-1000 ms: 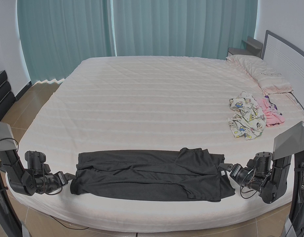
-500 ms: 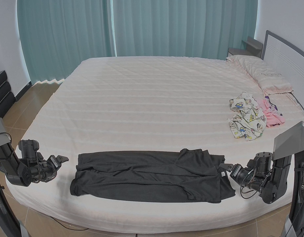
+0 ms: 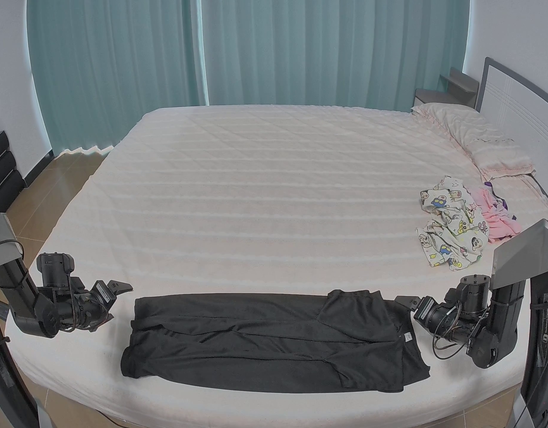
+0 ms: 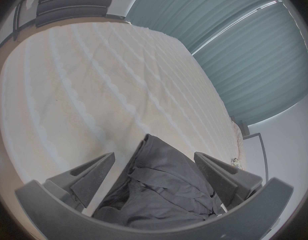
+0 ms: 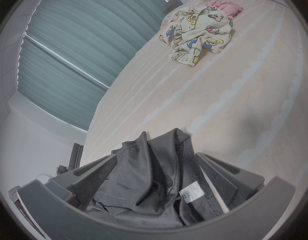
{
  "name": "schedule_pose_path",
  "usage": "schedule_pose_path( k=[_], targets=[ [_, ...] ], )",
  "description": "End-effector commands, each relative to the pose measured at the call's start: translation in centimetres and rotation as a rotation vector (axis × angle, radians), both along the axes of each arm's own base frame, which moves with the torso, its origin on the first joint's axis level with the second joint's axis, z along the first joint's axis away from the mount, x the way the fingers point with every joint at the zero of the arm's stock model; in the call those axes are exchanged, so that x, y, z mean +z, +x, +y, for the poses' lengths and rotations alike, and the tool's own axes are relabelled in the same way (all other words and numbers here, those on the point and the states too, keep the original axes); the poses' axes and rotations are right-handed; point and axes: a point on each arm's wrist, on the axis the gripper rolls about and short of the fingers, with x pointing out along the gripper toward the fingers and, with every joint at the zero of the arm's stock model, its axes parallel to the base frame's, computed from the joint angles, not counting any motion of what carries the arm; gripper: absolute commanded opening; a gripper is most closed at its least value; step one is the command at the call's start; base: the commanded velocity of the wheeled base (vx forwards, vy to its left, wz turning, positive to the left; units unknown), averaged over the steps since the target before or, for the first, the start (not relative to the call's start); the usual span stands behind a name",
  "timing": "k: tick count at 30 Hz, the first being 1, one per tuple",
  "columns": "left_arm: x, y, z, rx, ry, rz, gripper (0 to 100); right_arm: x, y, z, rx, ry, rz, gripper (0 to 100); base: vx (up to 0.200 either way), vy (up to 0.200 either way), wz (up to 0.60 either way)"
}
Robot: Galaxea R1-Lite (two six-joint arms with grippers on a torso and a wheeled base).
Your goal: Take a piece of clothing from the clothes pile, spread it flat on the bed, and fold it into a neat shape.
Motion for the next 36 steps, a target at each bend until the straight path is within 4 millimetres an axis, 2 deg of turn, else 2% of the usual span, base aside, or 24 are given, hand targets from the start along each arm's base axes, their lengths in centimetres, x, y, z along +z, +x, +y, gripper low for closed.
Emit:
schedule_pose_path(
  k=[1, 9, 14, 23, 27, 28, 36],
  targets=[
    [-1.2, 0.5, -1.1, -0.04, -0.02, 0.033, 100, 0.1, 0.0, 0.1, 0.001, 0.001, -0.008, 100, 0.0, 0.0, 0.0],
    [-2.4, 0.5, -3.3, -0.126, 0.01, 0.068, 100, 0.1, 0.0, 0.1, 0.002, 0.0, -0.008, 100, 0.0, 0.0, 0.0],
    [-2.4, 0.5, -3.3, -0.118, 0.032, 0.067, 100, 0.1, 0.0, 0.1, 0.0, -0.001, -0.008, 100, 0.0, 0.0, 0.0],
    [-3.6, 0.1, -3.5, -0.131, 0.125, 0.112, 100, -0.1, 0.0, 0.1, -0.001, -0.001, -0.005, 100, 0.0, 0.0, 0.0],
    [-3.9, 0.5, -4.0, -0.146, 0.131, 0.107, 100, -0.1, 0.0, 0.1, 0.0, -0.002, -0.004, 100, 0.0, 0.0, 0.0],
    [-3.8, 0.6, -4.0, -0.143, 0.129, 0.101, 0, -0.1, 0.0, 0.1, 0.0, -0.003, -0.002, 100, 0.0, 0.0, 0.0],
    [-3.4, 1.0, -3.5, -0.08, 0.179, 0.059, 0, -0.1, 0.0, 0.2, 0.002, -0.002, -0.004, 100, 0.0, 0.0, 0.0]
  ],
)
